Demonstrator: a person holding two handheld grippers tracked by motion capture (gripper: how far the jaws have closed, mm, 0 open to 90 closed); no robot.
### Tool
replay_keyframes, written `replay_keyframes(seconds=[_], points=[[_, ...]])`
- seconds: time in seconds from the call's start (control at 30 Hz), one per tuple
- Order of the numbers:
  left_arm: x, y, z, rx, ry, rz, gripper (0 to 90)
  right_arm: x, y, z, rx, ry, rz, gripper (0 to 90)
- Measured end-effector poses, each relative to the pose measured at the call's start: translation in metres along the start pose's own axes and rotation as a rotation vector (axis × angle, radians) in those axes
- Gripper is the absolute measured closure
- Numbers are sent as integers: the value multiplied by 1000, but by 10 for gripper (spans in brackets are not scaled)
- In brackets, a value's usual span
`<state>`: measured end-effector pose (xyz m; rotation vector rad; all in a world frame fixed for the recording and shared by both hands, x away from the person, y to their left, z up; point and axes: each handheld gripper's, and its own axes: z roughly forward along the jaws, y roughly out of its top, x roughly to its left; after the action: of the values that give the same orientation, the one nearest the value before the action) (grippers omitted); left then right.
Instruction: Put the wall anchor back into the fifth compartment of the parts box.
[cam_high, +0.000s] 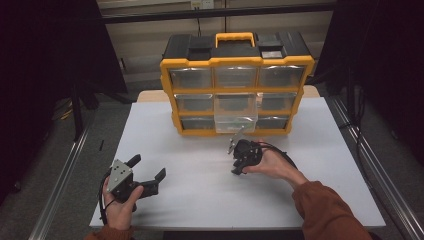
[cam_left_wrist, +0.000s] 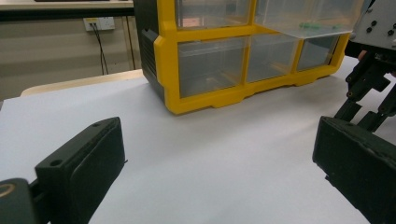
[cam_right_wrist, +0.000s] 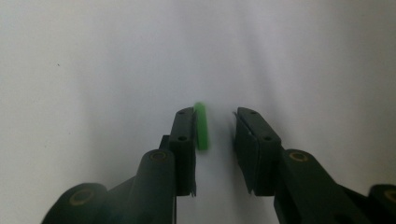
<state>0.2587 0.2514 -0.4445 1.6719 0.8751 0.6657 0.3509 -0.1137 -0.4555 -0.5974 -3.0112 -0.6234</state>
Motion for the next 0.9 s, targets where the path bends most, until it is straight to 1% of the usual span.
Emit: replay_keyframes(seconds=[0.03, 0.07, 0.1, 0.17, 0.2, 0.23, 0.27, 0.3, 0.33, 0.37, 0.4, 0.43, 0.47, 0.5, 0.53, 0.57, 0.6, 0.63, 0.67, 0.77, 0.8, 0.87, 0.9], points=[[0, 0, 0, -2, -2, -6, 24, 0, -1, 0, -12, -3, -6, 682], [0, 0, 0, -6, -2, -10, 24, 0, -1, 0, -10, -1, -27, 682], [0, 0, 0, -4, -3, -8, 24, 2, 1, -1, -1, -4, -15, 672], [0, 0, 0, -5, -1, -14, 24, 5, 3, 2, -5, 6, -34, 660], [0, 0, 0, -5, -1, -14, 24, 7, 4, 0, 18, -3, 2, 662], [1, 0, -1, -1, -2, -6, 24, 7, 5, 2, 2, -5, -5, 667], [0, 0, 0, -3, -2, -9, 24, 5, 4, 2, -7, 3, -30, 672], [0, 0, 0, -2, -2, -7, 24, 2, 3, 2, -15, -3, -59, 690], [0, 0, 0, -2, -3, -9, 24, 3, 2, 2, -15, 0, -37, 701], [-1, 0, 0, -8, -1, -8, 24, 4, 3, 2, -11, -1, -26, 723], [-1, 0, 0, -3, -4, -11, 24, 4, 4, 2, -7, 6, -40, 767], [0, 0, 0, 0, -1, 0, 24, 7, 4, 2, 2, 3, -14, 804], [0, 0, 0, 0, -1, -1, 24, 5, 4, 3, -11, 8, -54, 846], [0, 0, 0, 0, 0, 0, 24, 6, 4, 3, -11, 12, -53, 846], [0, 0, 0, -2, 0, -4, 24, 5, 4, 2, -2, 48, -24, 846], [-1, 0, 0, -5, 1, -3, 24, 4, 4, 3, -9, 39, -24, 847], [0, 0, -1, 0, 1, -1, 24, 3, 3, 3, -14, 53, -29, 847], [0, 0, -1, -3, 3, 0, 24, 3, 2, 3, -13, 53, -13, 847], [0, 0, -1, -6, 5, -4, 24, 3, 2, 2, -14, 55, -14, 847], [0, -1, -1, -2, 2, -8, 24, 3, 2, 2, -19, 55, -19, 848], [0, -1, -1, -3, 2, -9, 24, 2, 2, 2, -28, 46, -36, 849], [0, -1, -1, -3, 2, -9, 24, 2, 1, 1, -29, 64, -22, 849], [0, 0, -1, 0, 8, 0, 24, 1, 1, 1, -45, 54, -34, 849]])
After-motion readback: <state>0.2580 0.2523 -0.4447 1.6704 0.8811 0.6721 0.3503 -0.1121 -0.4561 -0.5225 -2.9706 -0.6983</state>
